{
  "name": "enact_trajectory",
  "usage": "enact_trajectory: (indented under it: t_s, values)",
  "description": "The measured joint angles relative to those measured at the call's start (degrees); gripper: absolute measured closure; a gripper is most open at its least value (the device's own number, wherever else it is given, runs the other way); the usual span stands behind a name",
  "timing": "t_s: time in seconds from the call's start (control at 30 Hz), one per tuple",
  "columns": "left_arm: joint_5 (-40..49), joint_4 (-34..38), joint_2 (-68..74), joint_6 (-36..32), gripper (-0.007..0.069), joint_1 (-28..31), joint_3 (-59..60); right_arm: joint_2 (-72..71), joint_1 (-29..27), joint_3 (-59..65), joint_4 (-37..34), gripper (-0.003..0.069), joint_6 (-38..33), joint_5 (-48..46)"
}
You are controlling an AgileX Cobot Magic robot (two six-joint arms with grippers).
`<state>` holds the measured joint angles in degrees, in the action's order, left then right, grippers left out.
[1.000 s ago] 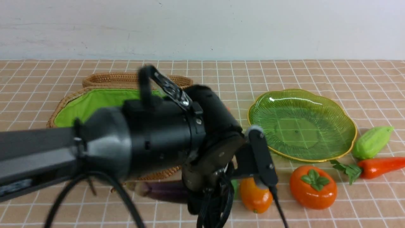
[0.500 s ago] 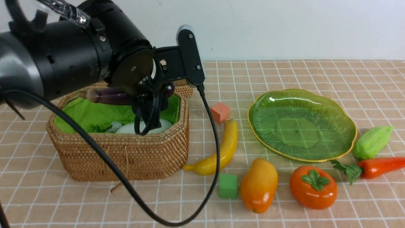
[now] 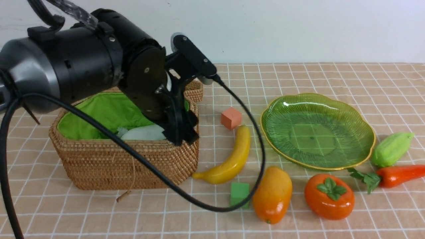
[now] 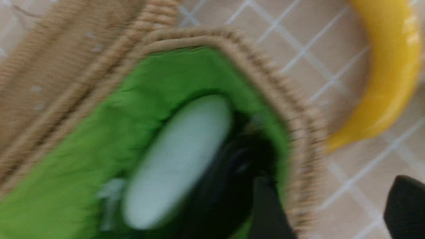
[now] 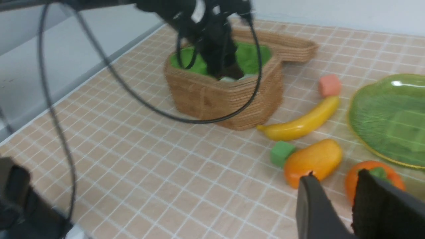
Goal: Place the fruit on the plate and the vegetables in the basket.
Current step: Use the left arm to grab a banana and put it into the right plate
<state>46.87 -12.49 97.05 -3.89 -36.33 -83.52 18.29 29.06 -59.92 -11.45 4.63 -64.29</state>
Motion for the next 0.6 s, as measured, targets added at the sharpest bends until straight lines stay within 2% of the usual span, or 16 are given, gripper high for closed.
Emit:
enact_trajectory:
  t_s: [0.07,0.1,0.13,0.23,0.3,0.33,0.4,0.43,0.47,0.6]
  values:
    - [2.03,3.44,0.92,2.72,0.0345,-2.85,-3.75,0.0,0.0,-1.0,3.58,0.0459,2.59,-1.05]
    - [2.31,3.72,1.29,3.25,0.0358,-3.55,-4.27,0.0,0.0,-1.0,3.58,0.0459,2.59,-1.05]
    - [5.85,5.59,3.47,5.19,0.0445,-6.08,-9.58,0.0,0.0,-1.25,5.18,0.0459,4.01,-1.78]
    - [12.1,6.74,8.79,7.77,0.0468,-8.21,-17.21,0.0,0.0,-1.24,5.58,0.0456,4.97,-3.33]
    - [16.59,6.78,16.25,9.17,0.0395,-8.4,-23.75,0.0,0.0,-1.31,5.53,0.0454,4.99,-3.59]
    - [16.78,6.75,16.25,9.13,0.0395,-8.4,-24.23,0.0,0.0,-1.31,5.53,0.0454,4.99,-3.59]
    - [17.53,5.27,23.71,9.52,0.0267,-8.11,-29.47,0.0,0.0,-1.31,5.05,0.0454,4.99,-4.03]
    - [17.53,5.08,24.74,9.61,0.0246,-8.02,-29.81,0.0,0.0,-1.31,4.9,0.0454,4.99,-4.1]
    - [17.47,3.15,28.38,10.11,0.0171,-7.66,-32.48,0.0,0.0,-1.31,4.34,0.0452,5.04,-4.62]
    - [16.04,-0.17,34.18,12.01,0.0074,-6.67,-35.21,0.0,0.0,-1.31,3.13,0.045,5.04,-6.24]
